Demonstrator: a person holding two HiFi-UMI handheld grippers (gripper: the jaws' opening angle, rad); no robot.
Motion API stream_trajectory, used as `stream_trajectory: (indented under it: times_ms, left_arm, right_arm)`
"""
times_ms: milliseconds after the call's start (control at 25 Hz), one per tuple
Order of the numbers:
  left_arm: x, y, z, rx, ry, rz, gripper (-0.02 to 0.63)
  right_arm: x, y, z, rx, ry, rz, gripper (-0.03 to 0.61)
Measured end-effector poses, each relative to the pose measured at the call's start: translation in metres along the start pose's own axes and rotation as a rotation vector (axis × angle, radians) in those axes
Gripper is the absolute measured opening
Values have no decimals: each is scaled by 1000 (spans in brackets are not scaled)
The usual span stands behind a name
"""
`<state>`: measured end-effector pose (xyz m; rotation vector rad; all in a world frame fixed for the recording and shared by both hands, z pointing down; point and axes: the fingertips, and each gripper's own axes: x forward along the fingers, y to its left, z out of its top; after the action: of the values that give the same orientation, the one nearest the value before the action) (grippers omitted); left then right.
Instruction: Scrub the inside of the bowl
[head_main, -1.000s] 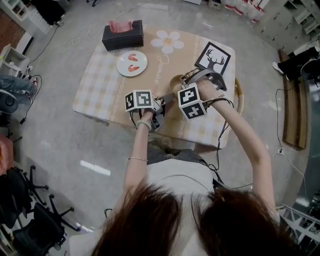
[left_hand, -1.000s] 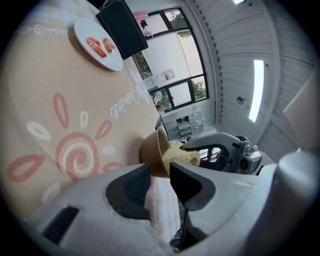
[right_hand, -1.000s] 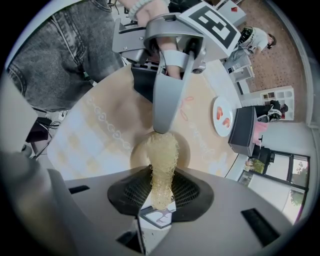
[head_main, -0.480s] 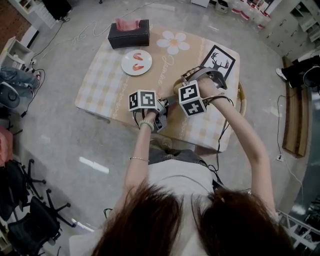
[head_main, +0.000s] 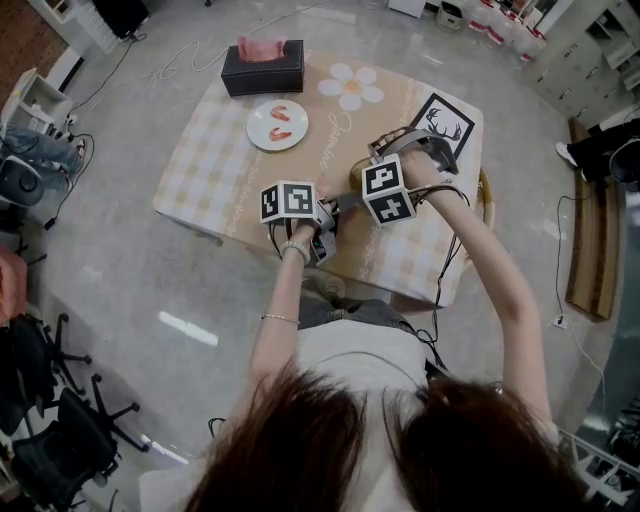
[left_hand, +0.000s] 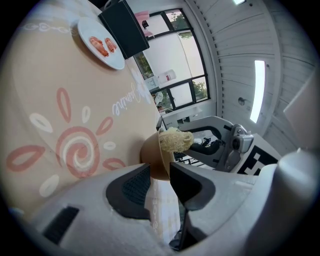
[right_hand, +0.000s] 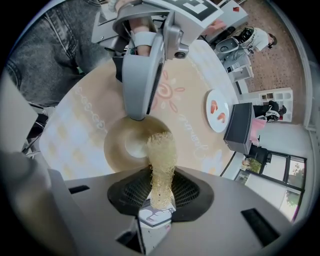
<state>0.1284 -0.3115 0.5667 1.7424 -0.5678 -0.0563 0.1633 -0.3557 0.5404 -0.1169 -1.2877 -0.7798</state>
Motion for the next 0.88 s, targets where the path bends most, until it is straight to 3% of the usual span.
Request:
stream_trajectory:
  times_ms: [880]
  left_arm:
    - [-3, -1, -3, -8, -13, -7, 130]
  right_arm:
    - [-1, 21, -20, 14, 59, 24, 95]
